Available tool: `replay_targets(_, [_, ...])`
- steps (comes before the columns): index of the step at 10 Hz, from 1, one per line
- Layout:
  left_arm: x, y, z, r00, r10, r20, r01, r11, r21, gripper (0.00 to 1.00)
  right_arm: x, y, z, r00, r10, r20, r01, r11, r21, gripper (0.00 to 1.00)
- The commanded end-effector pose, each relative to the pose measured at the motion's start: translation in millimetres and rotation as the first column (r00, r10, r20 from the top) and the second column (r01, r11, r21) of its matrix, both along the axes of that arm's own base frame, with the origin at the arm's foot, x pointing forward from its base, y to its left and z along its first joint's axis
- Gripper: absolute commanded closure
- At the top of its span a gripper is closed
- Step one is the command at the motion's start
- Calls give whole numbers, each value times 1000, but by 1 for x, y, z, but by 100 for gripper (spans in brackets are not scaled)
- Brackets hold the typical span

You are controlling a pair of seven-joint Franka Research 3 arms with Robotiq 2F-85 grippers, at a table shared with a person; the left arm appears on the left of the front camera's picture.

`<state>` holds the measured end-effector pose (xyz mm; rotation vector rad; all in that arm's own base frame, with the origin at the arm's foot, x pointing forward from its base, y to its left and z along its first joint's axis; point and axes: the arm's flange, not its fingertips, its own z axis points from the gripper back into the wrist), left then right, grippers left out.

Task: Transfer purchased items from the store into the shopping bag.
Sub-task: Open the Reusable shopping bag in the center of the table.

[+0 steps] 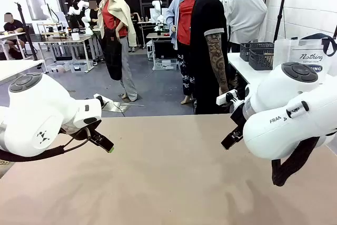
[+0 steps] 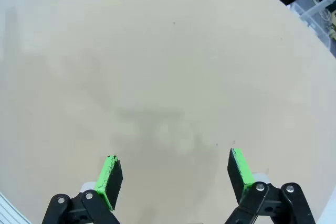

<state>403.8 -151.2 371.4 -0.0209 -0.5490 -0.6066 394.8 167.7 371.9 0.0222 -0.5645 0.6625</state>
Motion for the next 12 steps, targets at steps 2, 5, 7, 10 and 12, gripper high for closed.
replay_targets(2, [0, 0, 0, 1000, 0, 0, 0, 1000, 0, 0, 0, 0, 2, 1000, 0, 5, 0, 1000, 3, 0])
replay_targets(5, [0, 0, 0, 1000, 0, 0, 0, 1000, 0, 0, 0, 0, 2, 1000, 0, 5, 0, 1000, 3, 0])
replay_targets(7, [0, 0, 0, 1000, 0, 0, 0, 1000, 0, 0, 0, 0, 2, 1000, 0, 5, 0, 1000, 3, 0])
replay_targets(10, [-4, 0, 26, 995, -5, 98, 2, 1000, 24, 0, -15, -22, 21, 994, -65, 90, 66, 998, -14, 0])
replay_targets(12, [-26, 17, 86, 962, 36, 270, -46, 999, 29, 0, -46, -64, 68, 943, -211, 258, 218, 976, 3, 0])
